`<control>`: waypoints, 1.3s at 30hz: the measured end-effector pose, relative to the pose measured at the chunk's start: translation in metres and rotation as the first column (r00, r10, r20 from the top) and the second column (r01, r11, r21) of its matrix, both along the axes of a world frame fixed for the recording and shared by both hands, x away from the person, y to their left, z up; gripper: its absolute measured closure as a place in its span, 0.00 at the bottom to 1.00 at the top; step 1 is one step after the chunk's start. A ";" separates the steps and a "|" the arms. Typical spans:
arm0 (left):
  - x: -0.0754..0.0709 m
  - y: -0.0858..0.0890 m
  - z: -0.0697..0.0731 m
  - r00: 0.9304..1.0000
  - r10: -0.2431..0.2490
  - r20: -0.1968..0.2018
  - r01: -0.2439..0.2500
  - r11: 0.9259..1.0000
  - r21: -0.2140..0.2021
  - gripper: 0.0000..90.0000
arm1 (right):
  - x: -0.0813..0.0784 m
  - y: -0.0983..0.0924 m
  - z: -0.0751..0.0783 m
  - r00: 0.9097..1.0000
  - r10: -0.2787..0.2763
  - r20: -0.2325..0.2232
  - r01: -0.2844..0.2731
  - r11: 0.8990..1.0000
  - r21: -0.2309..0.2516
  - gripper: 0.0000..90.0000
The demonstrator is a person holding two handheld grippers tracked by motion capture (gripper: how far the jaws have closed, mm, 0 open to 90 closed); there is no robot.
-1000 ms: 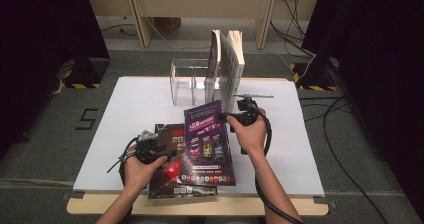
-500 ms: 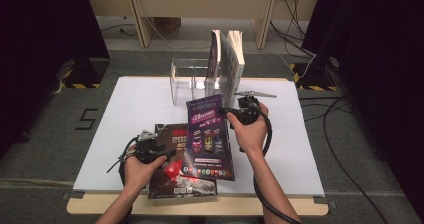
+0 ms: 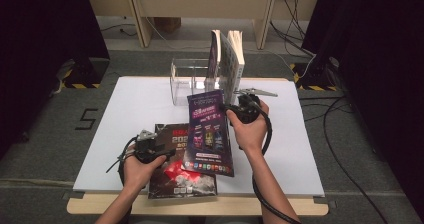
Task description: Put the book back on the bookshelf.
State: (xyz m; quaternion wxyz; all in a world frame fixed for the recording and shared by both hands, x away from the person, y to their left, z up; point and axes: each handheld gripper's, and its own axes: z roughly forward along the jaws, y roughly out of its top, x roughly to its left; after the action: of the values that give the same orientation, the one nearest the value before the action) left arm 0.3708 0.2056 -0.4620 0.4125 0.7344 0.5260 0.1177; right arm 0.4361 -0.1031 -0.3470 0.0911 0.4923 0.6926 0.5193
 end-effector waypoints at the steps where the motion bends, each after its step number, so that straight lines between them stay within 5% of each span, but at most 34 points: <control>1: 0.000 0.000 0.000 1.000 0.000 0.001 0.000 1.000 0.001 0.51 | 0.000 0.000 0.001 1.000 -0.002 0.003 0.002 1.000 -0.001 0.94; 39: 0.000 0.002 0.002 1.000 0.000 0.006 0.000 1.000 0.000 0.50 | 0.001 0.011 0.027 0.989 -0.055 0.137 0.053 0.998 0.019 0.94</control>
State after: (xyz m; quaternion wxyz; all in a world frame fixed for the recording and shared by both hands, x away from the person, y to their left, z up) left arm 0.3705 0.2080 -0.4599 0.4142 0.7341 0.5246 0.1199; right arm 0.4374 -0.0922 -0.3200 0.1489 0.4745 0.6672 0.5546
